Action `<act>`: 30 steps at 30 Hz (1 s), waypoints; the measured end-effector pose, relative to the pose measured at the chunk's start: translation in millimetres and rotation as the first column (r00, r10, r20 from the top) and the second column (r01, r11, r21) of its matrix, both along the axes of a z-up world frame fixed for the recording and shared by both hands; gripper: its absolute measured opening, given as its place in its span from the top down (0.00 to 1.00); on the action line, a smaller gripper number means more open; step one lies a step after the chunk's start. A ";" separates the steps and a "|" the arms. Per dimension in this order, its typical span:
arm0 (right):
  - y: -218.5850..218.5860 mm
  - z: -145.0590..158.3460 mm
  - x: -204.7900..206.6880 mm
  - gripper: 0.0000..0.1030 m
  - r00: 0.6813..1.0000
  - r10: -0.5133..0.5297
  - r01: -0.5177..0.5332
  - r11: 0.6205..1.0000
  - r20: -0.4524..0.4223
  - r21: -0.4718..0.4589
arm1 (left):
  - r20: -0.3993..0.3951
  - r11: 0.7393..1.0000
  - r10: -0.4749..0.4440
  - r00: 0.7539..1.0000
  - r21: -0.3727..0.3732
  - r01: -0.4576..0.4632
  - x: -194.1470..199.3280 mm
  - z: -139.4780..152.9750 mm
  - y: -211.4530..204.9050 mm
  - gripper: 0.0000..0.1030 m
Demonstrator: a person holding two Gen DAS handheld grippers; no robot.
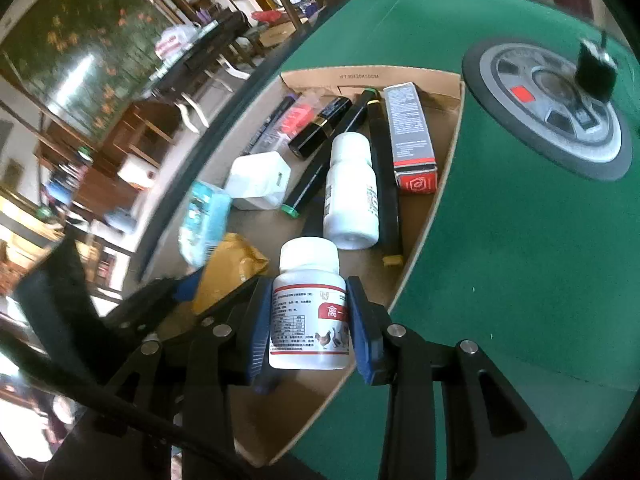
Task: Organize objects
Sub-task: 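Lower the packet into the box with left while right places the bottle in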
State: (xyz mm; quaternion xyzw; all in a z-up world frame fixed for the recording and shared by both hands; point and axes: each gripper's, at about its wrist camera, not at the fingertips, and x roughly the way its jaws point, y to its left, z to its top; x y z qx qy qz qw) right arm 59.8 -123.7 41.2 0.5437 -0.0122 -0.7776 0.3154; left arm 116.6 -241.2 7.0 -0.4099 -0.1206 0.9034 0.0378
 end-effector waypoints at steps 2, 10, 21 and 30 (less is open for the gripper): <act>-5.8 -1.7 1.2 0.67 1.000 0.001 0.000 0.999 -0.031 0.048 | 0.000 1.000 0.002 1.000 0.012 -0.002 0.7 0.5 -2.0 0.57; -10.2 -0.6 -2.2 0.67 0.997 -0.013 0.022 0.993 -0.080 0.116 | 0.006 0.998 0.012 1.000 0.067 -0.013 6.1 6.6 -9.3 0.47; 2.5 16.1 -2.0 0.48 0.993 -0.057 0.058 0.998 -0.104 0.007 | -0.022 0.999 0.024 0.999 0.042 -0.023 9.0 20.8 -3.8 0.40; 27.0 23.0 -6.8 0.47 0.983 -0.126 0.122 0.992 -0.131 -0.039 | -0.034 0.999 0.034 0.999 0.002 -0.034 11.2 31.1 8.6 0.40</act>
